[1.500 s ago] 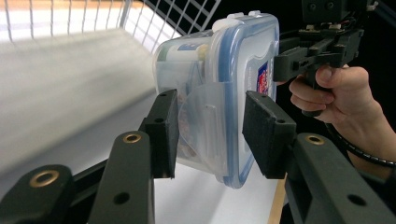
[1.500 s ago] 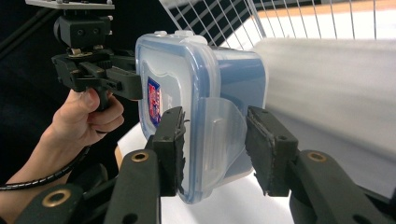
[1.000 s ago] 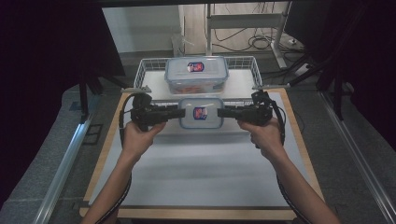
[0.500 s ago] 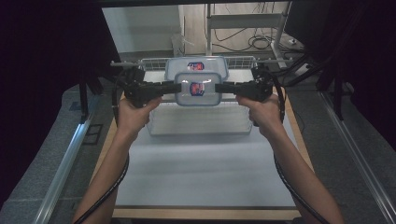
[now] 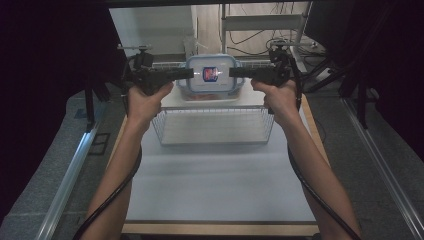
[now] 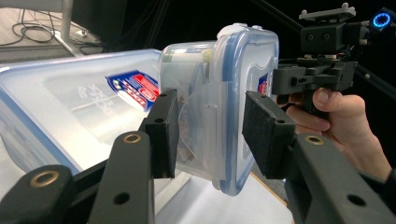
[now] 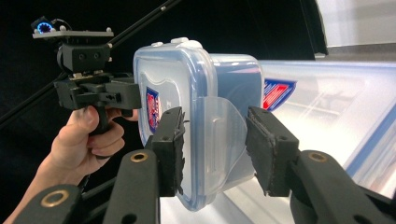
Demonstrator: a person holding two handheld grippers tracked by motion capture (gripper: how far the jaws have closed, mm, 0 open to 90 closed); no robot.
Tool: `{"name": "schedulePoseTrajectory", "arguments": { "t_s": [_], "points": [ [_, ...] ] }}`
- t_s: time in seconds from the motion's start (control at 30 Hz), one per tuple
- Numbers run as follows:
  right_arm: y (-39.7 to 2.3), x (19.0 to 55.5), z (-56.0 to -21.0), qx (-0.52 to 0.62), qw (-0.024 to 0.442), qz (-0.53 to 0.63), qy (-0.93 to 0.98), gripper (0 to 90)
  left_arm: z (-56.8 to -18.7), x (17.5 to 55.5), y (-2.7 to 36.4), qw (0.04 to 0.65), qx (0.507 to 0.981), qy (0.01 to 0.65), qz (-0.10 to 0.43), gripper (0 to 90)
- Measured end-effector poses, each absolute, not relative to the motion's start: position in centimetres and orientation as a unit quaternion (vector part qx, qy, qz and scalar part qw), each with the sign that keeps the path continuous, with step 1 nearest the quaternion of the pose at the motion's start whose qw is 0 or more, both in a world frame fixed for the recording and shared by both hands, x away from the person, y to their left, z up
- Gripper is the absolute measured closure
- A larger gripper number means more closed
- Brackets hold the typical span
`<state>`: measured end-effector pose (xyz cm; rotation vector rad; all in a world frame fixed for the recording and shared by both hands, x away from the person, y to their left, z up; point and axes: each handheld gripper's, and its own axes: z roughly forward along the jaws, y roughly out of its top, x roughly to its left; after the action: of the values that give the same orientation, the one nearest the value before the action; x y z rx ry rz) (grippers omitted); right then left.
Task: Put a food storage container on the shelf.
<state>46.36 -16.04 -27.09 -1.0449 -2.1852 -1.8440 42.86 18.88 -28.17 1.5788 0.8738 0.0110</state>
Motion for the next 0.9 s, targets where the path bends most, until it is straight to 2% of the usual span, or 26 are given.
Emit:
{"name": "schedulePoseTrajectory", "arguments": {
  "t_s": [0.5,0.6,0.67,0.77,0.9],
  "points": [
    [-15.8,49.1,-27.9,-0.359,0.07,-0.617,-0.697,57.4,-28.9,44.8,19.0,0.629,0.67,0.394,0.012,56.1],
    [-15.8,49.3,-27.9,-0.364,0.071,-0.617,-0.695,57.1,-28.7,44.7,18.7,0.617,0.679,0.395,0.043,54.9],
    [-15.6,49.3,-27.8,-0.367,0.06,-0.61,-0.699,56.2,-28.5,44.7,18.4,0.608,0.687,0.395,0.054,57.7],
    [-15.0,49.3,-27.6,-0.368,0.047,-0.597,-0.711,53.9,-28.5,44.9,18.0,0.595,0.689,0.409,0.069,52.1],
    [-14.9,49.5,-27.6,-0.371,0.044,-0.597,-0.71,53.4,-28.6,45.0,17.9,0.595,0.684,0.416,0.067,51.4]
  ]
}}
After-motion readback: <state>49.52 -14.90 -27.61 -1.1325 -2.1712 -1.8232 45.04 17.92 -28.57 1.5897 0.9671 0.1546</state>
